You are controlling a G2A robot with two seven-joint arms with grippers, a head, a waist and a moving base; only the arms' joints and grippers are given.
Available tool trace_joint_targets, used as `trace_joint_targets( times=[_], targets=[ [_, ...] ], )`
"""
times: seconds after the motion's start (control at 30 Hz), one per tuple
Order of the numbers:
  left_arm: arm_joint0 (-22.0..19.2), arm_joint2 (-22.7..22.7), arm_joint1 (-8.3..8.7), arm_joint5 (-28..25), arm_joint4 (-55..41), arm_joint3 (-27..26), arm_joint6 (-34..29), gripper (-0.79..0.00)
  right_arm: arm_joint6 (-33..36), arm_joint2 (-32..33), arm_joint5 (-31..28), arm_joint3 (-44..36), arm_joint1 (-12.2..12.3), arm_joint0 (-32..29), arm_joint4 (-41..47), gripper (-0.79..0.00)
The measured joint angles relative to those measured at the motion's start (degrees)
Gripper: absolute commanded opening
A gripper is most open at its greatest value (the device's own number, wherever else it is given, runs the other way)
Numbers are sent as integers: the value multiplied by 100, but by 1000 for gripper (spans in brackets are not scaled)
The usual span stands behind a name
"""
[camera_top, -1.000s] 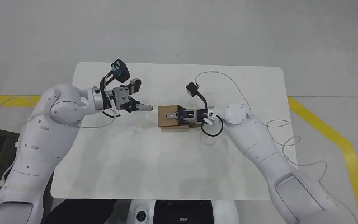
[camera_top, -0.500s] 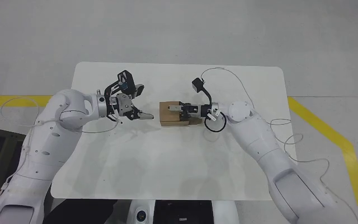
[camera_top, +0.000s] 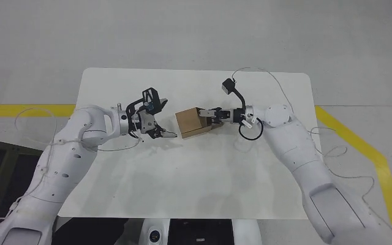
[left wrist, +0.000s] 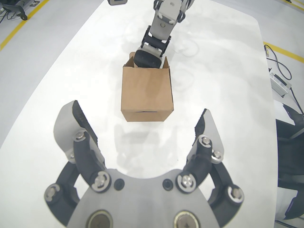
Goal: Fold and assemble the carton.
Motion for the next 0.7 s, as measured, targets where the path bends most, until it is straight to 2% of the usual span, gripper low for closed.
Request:
trace_joint_targets(
  times=[0.17,0.2,0.27,0.33,0.47,0.7],
  targets=[
    [33,147,-44,211,94,-27,70,0,80,258,355,-1036,174,-239,-288,0],
    [42,178,-52,263,107,-28,46,0,111,370,492,-1390,244,-378,-425,-49],
    [53,224,-65,359,125,-28,6,0,41,557,711,-1956,345,-621,-663,-449],
    [55,277,-82,458,146,-26,-27,0,-135,771,967,-2589,448,-917,-1001,-785],
    [32,362,-116,608,210,2,-23,0,-372,1114,1278,-3450,585,-1380,-1468,-785],
    [-12,501,-175,724,348,57,67,0,-384,1134,1281,-3482,591,-1395,-1481,-785]
  ],
)
